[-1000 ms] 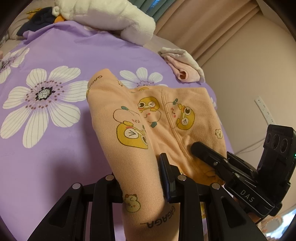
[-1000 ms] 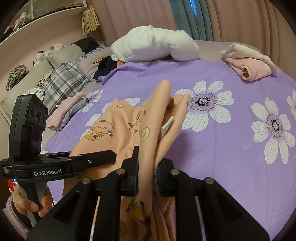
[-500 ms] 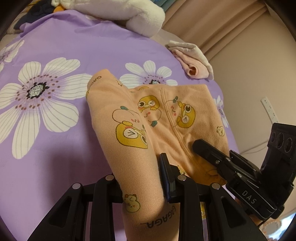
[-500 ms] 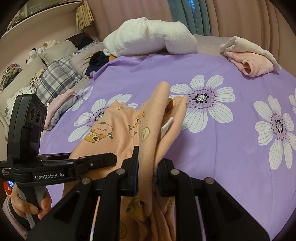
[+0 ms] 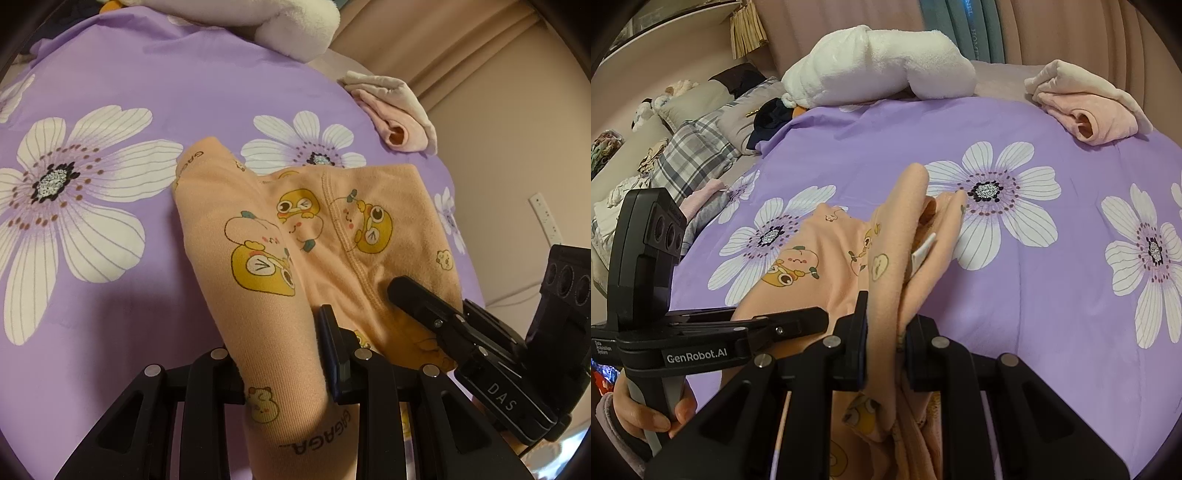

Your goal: Fold small clothes

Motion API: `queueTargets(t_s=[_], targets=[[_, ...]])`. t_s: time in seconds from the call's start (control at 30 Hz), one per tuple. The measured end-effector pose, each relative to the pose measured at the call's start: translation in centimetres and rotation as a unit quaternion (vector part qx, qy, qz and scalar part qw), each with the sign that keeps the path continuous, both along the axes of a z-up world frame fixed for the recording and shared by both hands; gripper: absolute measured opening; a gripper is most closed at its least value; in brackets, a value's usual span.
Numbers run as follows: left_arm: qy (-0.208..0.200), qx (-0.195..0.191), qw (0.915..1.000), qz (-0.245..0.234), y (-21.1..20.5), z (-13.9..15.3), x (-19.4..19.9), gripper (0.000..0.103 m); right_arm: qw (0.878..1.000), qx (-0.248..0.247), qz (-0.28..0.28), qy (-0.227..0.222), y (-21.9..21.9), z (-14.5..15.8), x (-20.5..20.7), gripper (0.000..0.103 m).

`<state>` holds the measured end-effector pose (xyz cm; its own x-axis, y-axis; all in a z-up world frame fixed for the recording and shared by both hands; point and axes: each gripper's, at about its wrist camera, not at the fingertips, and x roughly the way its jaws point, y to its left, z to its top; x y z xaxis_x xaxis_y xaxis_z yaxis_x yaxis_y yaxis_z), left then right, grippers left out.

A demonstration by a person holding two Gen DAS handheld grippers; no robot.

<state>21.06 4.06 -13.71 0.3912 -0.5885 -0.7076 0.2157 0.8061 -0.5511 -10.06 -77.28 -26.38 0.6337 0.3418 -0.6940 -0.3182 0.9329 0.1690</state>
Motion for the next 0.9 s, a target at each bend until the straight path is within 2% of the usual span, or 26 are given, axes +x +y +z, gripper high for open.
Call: queueTargets(t_s=[0.63, 0.9], targets=[[0.03, 0.026, 0.9992, 0.0, 0.0, -2.4, 0.9, 0.028, 0.999, -0.003, -0.014, 0.035, -0.6, -2.7, 1.7, 0.017], [0.037, 0.023, 0.9991, 0.0, 0.2, -2.7, 0.9, 0.029, 0.998, 0.005, -0.029, 0.056, -1.9, -4.0, 2.2, 0.017]])
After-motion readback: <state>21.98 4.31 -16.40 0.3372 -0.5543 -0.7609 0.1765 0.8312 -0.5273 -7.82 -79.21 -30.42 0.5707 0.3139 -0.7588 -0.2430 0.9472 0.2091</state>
